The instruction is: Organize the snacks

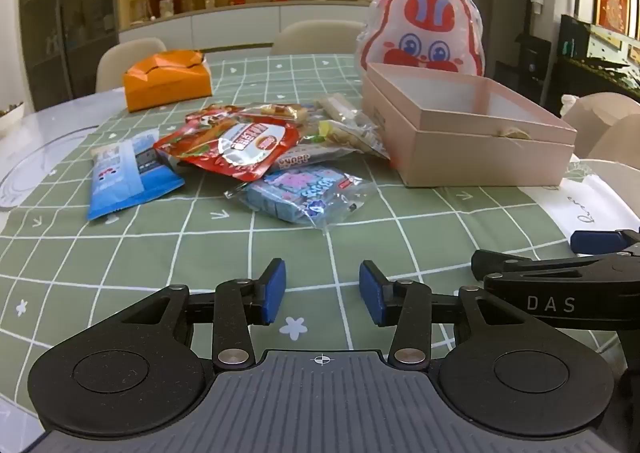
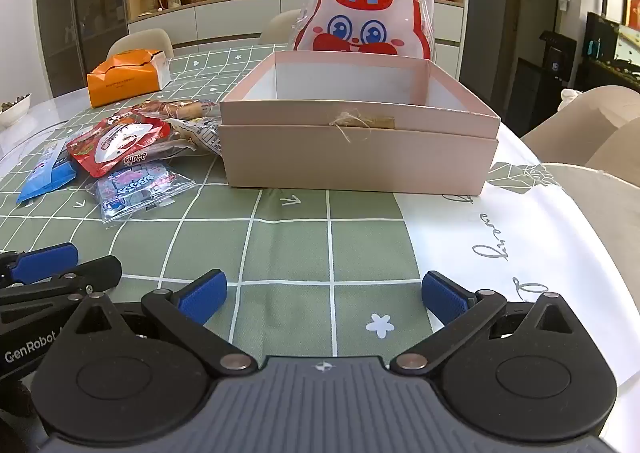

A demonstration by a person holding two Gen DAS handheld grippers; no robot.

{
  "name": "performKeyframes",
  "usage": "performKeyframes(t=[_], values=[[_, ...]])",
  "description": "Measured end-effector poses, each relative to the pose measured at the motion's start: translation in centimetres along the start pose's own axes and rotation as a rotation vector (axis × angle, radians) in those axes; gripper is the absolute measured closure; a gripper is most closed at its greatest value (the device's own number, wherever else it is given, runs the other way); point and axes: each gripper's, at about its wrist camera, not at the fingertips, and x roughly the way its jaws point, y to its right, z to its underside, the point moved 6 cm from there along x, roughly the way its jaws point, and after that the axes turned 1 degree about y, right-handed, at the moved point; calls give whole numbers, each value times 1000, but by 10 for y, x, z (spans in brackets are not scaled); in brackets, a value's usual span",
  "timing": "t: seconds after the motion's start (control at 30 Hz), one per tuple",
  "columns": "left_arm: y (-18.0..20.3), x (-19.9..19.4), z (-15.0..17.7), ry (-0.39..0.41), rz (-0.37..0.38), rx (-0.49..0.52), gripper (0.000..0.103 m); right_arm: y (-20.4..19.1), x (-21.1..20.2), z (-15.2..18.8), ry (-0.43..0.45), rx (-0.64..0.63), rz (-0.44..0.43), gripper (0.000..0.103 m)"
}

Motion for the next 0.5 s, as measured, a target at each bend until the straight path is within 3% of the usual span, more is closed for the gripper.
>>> performKeyframes(t=[0.5], values=[[0, 0, 0, 3, -10, 14, 55, 0, 0, 0, 1, 1, 0, 0]])
